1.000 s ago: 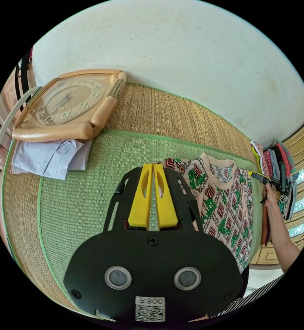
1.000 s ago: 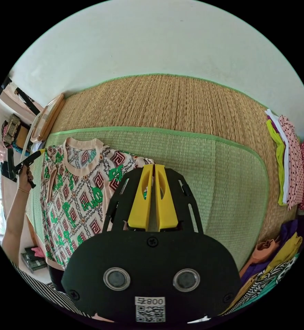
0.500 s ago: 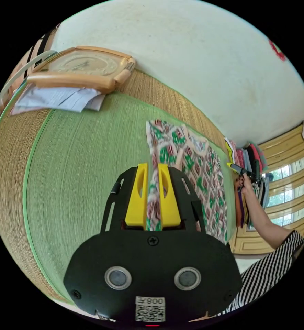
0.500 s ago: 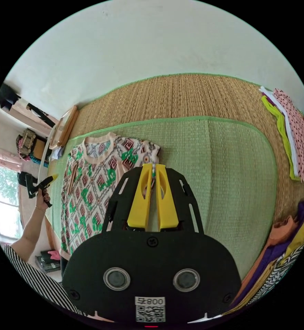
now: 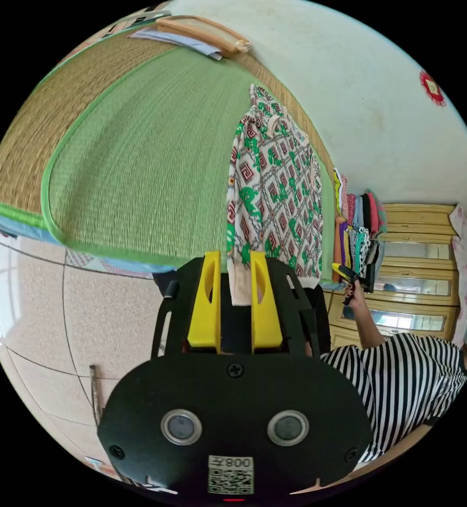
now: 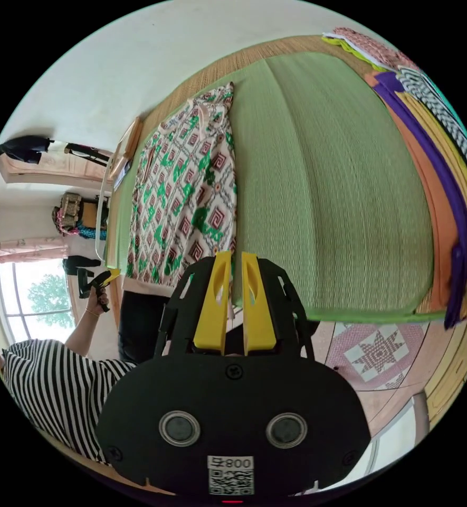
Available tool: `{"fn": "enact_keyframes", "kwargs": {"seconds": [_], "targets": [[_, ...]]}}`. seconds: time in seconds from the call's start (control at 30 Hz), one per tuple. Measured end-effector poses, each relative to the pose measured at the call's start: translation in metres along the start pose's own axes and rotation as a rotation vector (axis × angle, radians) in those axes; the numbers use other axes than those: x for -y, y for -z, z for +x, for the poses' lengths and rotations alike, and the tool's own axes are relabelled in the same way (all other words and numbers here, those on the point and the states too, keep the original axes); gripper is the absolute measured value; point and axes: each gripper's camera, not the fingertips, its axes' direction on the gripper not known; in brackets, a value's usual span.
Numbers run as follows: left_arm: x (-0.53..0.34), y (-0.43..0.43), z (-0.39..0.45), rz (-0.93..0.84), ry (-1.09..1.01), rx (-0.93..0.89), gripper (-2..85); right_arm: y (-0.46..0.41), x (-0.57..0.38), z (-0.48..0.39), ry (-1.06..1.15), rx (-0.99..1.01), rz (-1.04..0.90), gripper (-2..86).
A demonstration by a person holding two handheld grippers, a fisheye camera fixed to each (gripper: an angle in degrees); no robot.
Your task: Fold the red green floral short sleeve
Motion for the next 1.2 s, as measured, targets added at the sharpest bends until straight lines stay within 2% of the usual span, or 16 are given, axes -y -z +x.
{"fn": "enact_keyframes", "kwargs": {"seconds": [0.1, 0.4, 0.73, 1.2], "targets": [[-0.026, -0.003, -0.005, 0.007, 0.0, -0.048, 9.8, -0.004, -0.031, 0.008, -0.007, 0.049, -0.018, 5.8], [-0.069, -0.02, -0.017, -0.082, 0.001, -0.016, 11.3, -0.021, -0.065, 0.028, 0.001, 0.079, -0.067, 9.4], [-0.117, -0.022, -0.037, -0.077, 0.061, 0.002, 3.6, -0.044, -0.064, 0.046, 0.006, 0.131, -0.122, 11.1], [-0.176, -0.011, -0.058, -0.02, 0.112, -0.059, 2.2, -0.062, -0.062, 0.061, 0.043, 0.2, -0.233, 11.6]]}}
